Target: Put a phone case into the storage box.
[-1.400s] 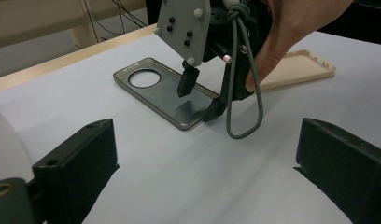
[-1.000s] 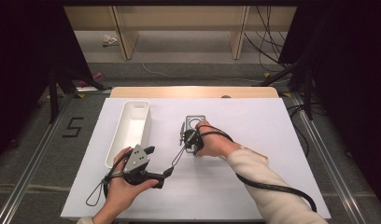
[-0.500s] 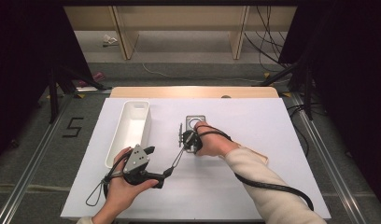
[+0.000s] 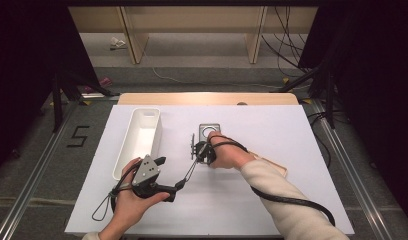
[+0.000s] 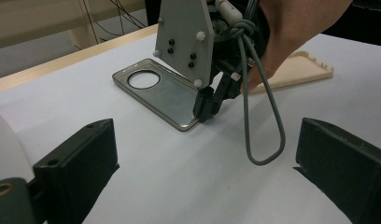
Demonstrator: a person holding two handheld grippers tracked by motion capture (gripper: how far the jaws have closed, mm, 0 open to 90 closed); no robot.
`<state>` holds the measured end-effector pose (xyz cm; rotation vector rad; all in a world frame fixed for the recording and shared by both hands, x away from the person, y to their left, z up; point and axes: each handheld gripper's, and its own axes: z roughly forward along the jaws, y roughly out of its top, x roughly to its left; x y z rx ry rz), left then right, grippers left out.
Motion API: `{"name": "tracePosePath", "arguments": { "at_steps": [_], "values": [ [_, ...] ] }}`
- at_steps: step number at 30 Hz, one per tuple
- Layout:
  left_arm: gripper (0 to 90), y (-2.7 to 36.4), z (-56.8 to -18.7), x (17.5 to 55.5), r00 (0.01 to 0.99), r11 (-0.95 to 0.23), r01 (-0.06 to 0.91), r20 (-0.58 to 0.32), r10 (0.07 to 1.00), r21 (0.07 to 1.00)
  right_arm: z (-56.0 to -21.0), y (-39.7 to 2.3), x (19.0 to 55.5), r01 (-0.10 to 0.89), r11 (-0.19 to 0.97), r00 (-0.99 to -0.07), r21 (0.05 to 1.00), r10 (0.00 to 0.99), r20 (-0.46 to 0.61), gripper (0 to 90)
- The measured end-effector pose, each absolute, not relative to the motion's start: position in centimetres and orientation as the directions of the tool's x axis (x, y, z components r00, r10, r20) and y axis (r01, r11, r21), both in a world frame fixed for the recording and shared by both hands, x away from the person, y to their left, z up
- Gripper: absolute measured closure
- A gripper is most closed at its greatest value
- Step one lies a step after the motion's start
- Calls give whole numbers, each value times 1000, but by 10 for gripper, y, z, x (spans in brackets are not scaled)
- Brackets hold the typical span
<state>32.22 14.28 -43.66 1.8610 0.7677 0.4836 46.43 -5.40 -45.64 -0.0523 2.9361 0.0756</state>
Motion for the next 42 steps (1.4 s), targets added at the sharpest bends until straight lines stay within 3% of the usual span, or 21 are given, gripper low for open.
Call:
{"name": "tracePosePath", "arguments": {
  "at_steps": [19, 42],
  "values": [
    [50, 143, -437, 322, 715, -276, 289, -15, 699, 917, -456, -55, 462, -17, 998, -978, 67, -3, -209, 891],
    [52, 144, -437, 323, 709, -277, 291, -13, 705, 916, -438, -79, 453, 2, 963, -977, 268, 58, -203, 896]
  ]
}}
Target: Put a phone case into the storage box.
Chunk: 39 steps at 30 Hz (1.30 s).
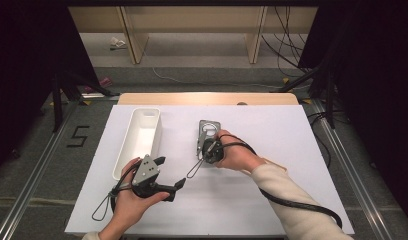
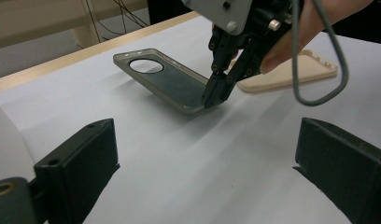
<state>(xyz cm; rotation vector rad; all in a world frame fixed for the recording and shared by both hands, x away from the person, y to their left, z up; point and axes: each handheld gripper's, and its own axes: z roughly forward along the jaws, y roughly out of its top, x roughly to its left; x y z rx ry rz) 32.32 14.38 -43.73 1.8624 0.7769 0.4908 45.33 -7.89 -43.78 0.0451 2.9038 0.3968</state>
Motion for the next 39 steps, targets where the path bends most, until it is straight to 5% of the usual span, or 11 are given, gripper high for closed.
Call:
{"name": "tracePosePath", "arguments": {
  "at_steps": [14, 39],
  "values": [
    [52, 144, -439, 328, 702, -277, 295, -11, 712, 915, -425, -117, 443, 13, 888, -979, 461, 105, -174, 896],
    [58, 136, -439, 341, 699, -282, 301, -9, 716, 911, -414, -155, 398, 6, 761, -987, 648, 109, -119, 896]
  ]
}}
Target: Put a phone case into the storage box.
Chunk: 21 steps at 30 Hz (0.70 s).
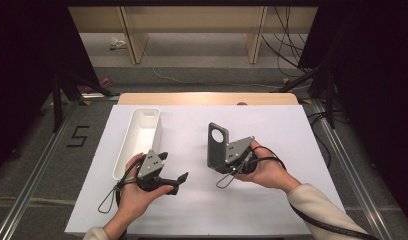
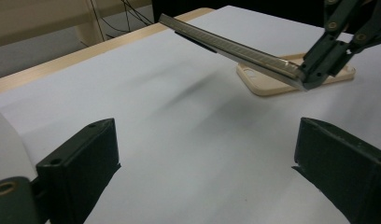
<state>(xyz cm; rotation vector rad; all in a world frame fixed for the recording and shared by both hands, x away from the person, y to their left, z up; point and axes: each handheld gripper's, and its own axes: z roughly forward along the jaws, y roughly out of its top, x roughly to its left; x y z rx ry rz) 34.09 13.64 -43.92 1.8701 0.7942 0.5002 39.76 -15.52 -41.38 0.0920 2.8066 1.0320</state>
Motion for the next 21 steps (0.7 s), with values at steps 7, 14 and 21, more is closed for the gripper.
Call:
{"name": "tracePosePath", "arguments": {
  "at_steps": [7, 14, 21],
  "values": [
    [60, 132, -438, 346, 699, -290, 309, -10, 715, 906, -414, -163, 383, -12, 744, -986, 668, 103, -133, 896],
    [62, 130, -435, 353, 697, -287, 314, -14, 717, 905, -416, -167, 371, -19, 737, -987, 676, 96, -133, 895],
    [71, 127, -430, 360, 690, -277, 324, -25, 724, 905, -420, -168, 363, -28, 736, -987, 677, 86, -135, 895]
  ]
}}
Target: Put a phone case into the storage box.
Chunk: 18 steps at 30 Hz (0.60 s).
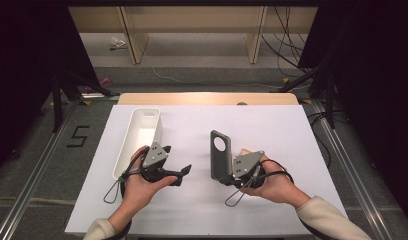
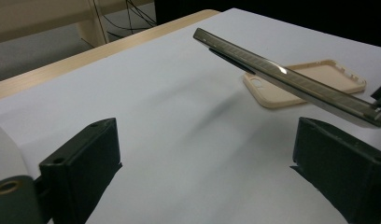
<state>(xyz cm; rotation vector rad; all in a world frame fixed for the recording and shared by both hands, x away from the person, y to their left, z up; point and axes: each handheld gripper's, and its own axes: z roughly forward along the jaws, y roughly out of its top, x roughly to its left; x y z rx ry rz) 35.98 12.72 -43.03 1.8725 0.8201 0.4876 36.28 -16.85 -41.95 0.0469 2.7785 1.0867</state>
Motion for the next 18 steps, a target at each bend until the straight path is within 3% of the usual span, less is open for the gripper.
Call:
{"name": "tracePosePath", "arguments": {
  "at_steps": [18],
  "values": [
    [99, 107, -418, 378, 689, -267, 367, -68, 721, 891, -426, -164, 346, -61, 738, -987, 672, 57, -153, 895]
  ]
}}
